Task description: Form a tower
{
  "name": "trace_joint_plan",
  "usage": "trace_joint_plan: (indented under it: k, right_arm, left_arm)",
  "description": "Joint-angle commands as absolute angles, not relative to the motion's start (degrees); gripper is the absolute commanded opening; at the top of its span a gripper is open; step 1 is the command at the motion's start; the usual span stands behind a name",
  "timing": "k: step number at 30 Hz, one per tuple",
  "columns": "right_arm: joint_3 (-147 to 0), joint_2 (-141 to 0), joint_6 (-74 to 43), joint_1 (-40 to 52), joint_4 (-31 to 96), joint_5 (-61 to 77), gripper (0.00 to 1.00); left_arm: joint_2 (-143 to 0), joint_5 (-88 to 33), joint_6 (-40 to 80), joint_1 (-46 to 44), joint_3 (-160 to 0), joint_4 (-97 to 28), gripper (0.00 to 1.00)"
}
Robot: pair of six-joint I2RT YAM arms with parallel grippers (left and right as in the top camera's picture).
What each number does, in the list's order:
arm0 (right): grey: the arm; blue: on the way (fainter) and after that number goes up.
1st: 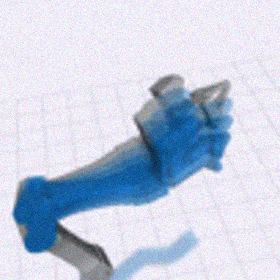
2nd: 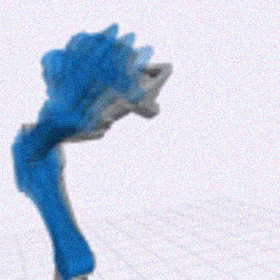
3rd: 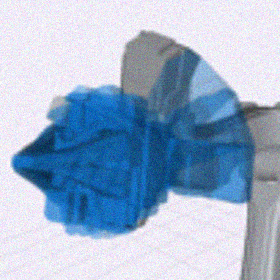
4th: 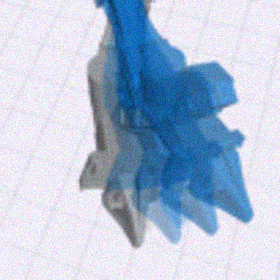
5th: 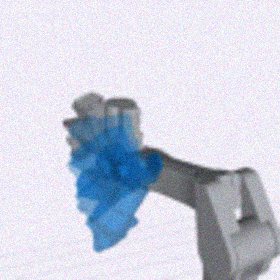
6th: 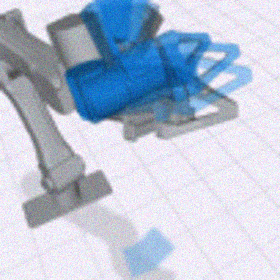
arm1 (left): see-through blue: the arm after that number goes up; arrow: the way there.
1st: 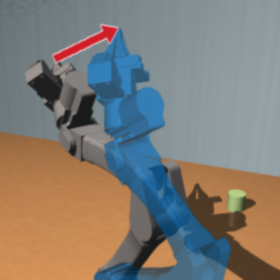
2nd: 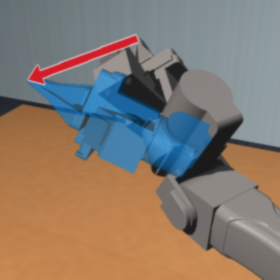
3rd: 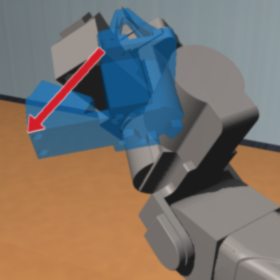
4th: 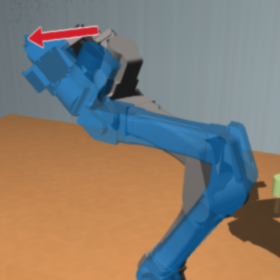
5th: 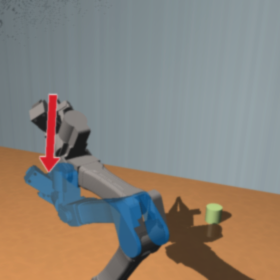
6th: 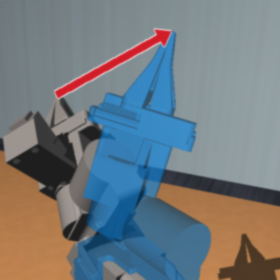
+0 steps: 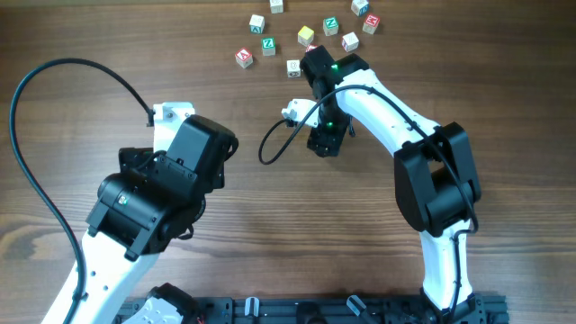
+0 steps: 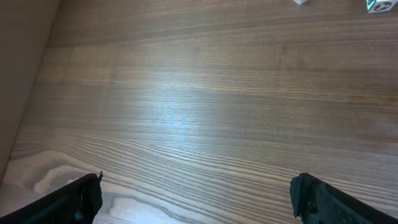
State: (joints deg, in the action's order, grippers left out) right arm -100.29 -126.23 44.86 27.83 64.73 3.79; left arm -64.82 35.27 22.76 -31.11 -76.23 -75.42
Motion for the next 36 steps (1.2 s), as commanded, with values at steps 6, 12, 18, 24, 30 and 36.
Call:
trace_joint_plan:
  k: [6, 12, 18, 24, 30, 36]
  right_arm:
    - [-100.4, -127.2, 45.1, 27.9, 63.7, 3.4, 0.65]
    - [-99.3, -127.2, 45.1, 27.9, 63.2, 3.4, 0.64]
    - [-97.8, -127.2, 45.3, 27.9, 61.7, 3.2, 0.61]
    - [-97.8, -127.2, 46.0, 27.9, 61.8, 2.7, 0.54]
    - [-97.8, -127.2, 46.5, 27.9, 62.1, 2.6, 0.5]
    - [-97.8, -127.2, 46.6, 27.9, 62.2, 2.5, 0.49]
  left_arm:
    - [-64.3, 35.4, 22.3, -31.0, -76.2, -75.3, 1.0]
    - [-64.3, 35.4, 22.3, -31.0, -76.2, -75.3, 1.0]
    - [-64.3, 35.4, 22.3, -31.0, -76.2, -75.3, 1.0]
    - [-64.3, 35.4, 22.3, -31.0, -76.2, -75.3, 1.0]
    - [-64.3, 35.4, 22.3, -31.0, -76.2, -75.3, 1.0]
    - [-64.3, 35.4, 22.3, -31.0, -76.2, -75.3, 1.0]
